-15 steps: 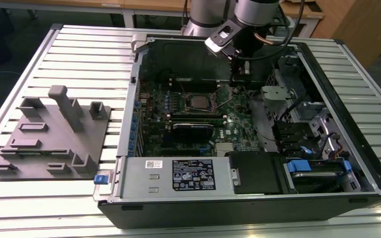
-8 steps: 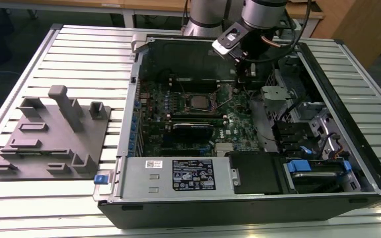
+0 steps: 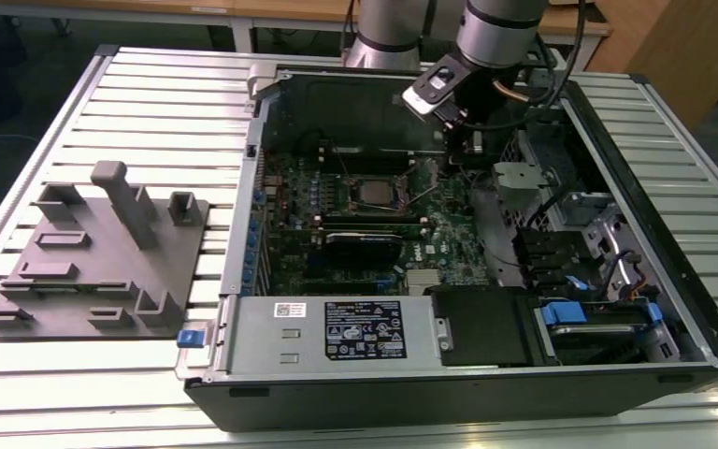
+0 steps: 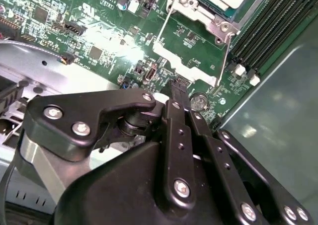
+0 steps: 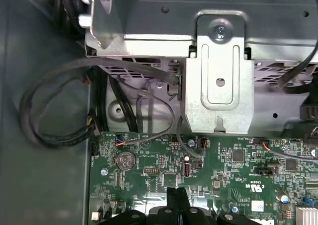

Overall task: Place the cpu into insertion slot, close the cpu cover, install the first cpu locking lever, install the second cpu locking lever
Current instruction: 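Close the cpu cover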

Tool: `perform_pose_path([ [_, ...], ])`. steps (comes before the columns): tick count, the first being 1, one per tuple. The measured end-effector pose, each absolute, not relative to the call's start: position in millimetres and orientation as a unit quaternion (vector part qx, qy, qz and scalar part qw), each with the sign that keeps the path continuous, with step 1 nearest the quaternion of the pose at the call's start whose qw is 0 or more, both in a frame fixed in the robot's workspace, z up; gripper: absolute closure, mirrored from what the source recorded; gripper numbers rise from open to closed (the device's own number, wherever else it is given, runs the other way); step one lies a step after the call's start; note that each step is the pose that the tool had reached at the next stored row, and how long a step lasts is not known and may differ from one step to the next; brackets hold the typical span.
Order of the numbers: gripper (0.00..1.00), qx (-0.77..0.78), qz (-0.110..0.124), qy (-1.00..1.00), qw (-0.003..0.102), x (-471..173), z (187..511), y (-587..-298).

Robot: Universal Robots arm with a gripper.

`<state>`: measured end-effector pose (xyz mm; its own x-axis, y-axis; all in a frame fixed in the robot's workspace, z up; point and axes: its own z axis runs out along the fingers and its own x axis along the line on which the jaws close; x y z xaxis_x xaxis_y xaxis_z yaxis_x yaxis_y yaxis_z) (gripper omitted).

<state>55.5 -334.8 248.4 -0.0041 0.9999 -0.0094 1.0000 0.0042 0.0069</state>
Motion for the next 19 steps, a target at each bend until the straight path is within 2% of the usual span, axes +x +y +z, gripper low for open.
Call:
perform_pose_path([
  [19,0.90,0.706,-0.001,0.709,0.005,42,243,-334],
])
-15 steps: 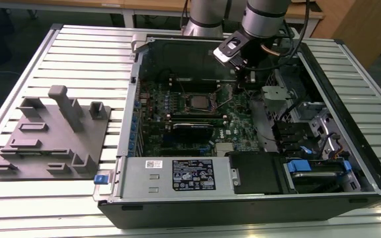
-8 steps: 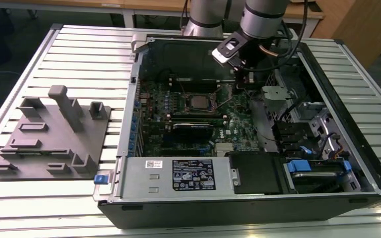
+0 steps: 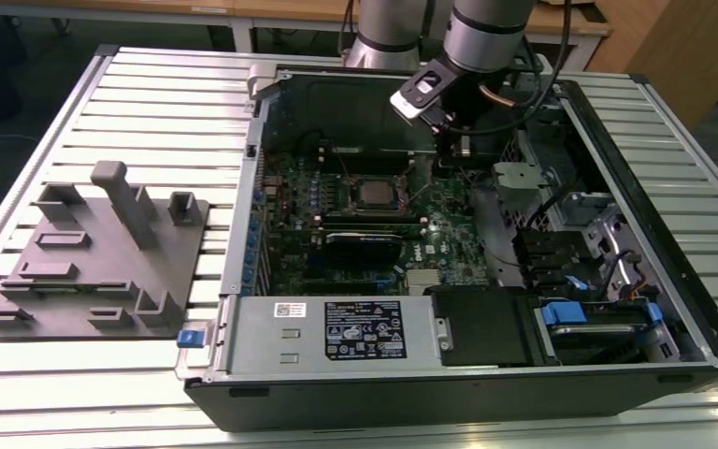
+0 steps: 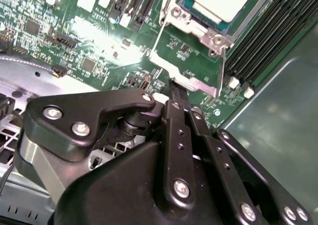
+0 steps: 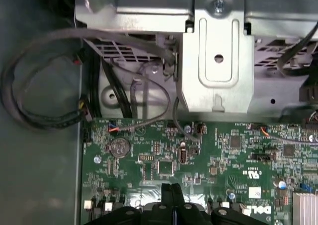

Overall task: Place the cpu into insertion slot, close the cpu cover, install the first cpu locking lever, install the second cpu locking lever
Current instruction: 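Close the cpu cover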

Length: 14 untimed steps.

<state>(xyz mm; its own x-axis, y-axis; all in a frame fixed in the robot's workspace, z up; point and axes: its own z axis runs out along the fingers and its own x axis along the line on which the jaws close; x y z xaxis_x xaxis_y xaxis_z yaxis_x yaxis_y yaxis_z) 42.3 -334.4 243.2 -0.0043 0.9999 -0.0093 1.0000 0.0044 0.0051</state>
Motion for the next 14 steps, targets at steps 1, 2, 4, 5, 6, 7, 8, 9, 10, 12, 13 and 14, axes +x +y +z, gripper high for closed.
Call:
perform_pose_path([
  [1,0.90,0.706,-0.001,0.709,0.005,40.8,243.1,-334.3],
  [2,0.90,0.706,-0.001,0.709,0.005,39.3,243.1,-334.3],
  [4,0.90,0.706,-0.001,0.709,0.005,36.8,243.1,-334.2],
  [5,0.90,0.706,-0.001,0.709,0.005,36.0,243.1,-334.0],
  [6,0.90,0.706,-0.001,0.709,0.005,35.0,243.1,-334.0],
  [7,0.90,0.706,-0.001,0.709,0.005,34.4,243.0,-334.1],
  [8,0.90,0.706,-0.001,0.709,0.005,34.3,243.1,-334.0],
  [9,0.90,0.706,-0.001,0.709,0.005,34.4,243.1,-334.0],
  [10,0.90,0.706,-0.001,0.709,0.005,34.3,243.0,-334.0],
  [12,0.90,0.706,-0.001,0.709,0.005,34.0,243.0,-334.0],
  [13,0.90,0.706,-0.001,0.709,0.005,33.9,243.0,-334.0],
  [14,0.90,0.706,-0.001,0.709,0.005,33.7,243.0,-334.0],
])
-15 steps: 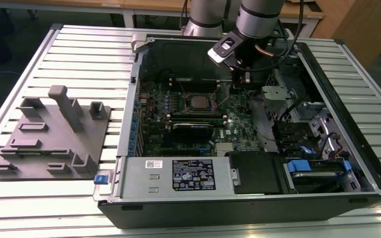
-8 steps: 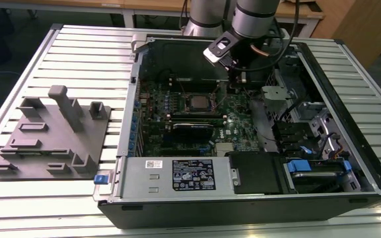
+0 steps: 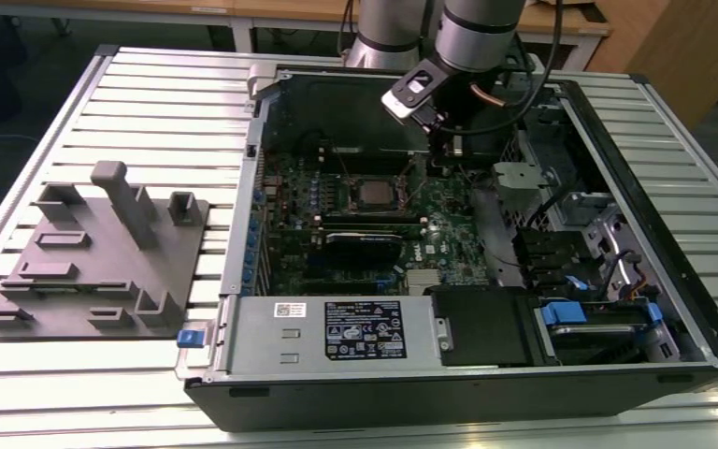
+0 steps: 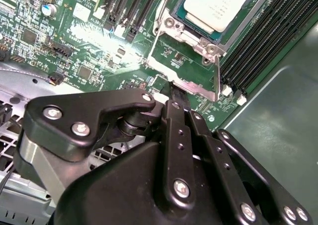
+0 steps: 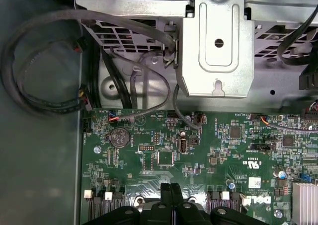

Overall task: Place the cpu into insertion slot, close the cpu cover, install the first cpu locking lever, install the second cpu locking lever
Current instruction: 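Close the cpu cover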

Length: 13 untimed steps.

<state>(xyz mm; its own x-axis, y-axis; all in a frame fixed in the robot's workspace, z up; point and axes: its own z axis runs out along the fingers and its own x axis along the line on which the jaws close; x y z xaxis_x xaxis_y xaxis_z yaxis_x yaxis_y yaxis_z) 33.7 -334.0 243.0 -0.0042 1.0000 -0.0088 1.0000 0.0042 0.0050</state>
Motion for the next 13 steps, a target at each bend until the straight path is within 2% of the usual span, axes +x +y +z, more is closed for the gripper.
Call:
perform_pose_path([
  [13,0.90,0.706,-0.001,0.709,0.005,29.9,243.0,-334.0],
])
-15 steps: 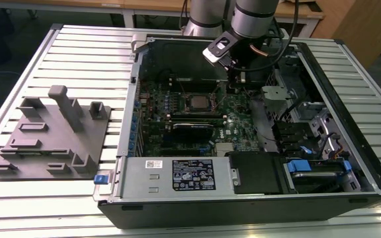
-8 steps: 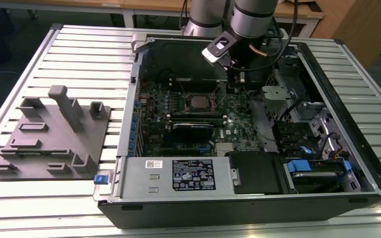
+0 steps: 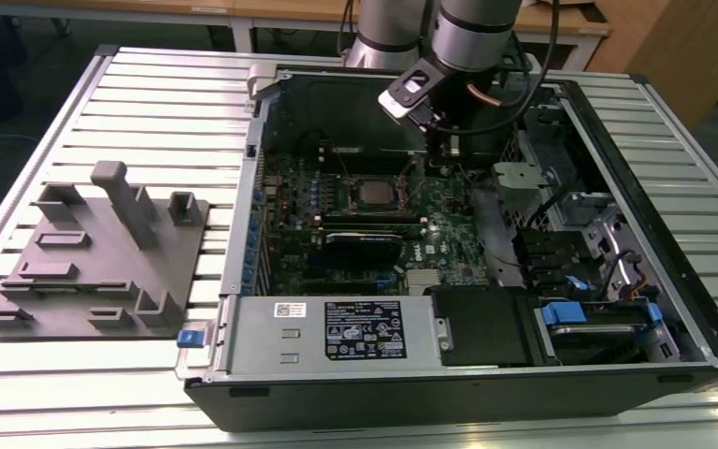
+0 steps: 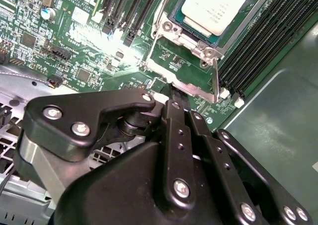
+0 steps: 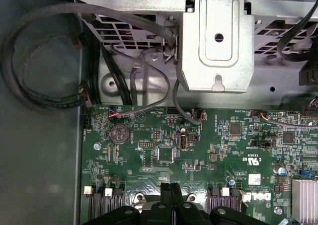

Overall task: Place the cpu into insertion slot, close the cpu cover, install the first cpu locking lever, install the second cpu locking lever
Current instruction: 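Close the cpu cover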

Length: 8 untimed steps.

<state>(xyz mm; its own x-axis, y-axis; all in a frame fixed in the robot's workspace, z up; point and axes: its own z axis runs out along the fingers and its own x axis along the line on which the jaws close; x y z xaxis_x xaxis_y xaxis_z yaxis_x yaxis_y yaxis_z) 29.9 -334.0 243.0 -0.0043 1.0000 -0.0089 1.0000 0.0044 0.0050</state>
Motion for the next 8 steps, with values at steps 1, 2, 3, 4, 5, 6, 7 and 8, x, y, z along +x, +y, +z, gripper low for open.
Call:
perform_pose_path([
  [1,0.90,0.706,-0.001,0.709,0.005,29.5,243.0,-334.0],
  [2,0.90,0.706,-0.001,0.709,0.005,29.2,243.0,-334.0],
  [3,0.90,0.706,-0.001,0.709,0.005,28.8,243.0,-334.0],
  [4,0.90,0.706,-0.001,0.709,0.005,28.5,243.0,-334.0],
  [5,0.90,0.706,-0.001,0.709,0.005,28.2,243.0,-334.0],
  [6,0.90,0.706,-0.001,0.709,0.005,28.0,243.0,-334.0],
  [7,0.90,0.706,-0.001,0.709,0.005,27.7,243.0,-334.0],
  [8,0.90,0.706,-0.001,0.709,0.005,27.4,243.0,-334.0],
])
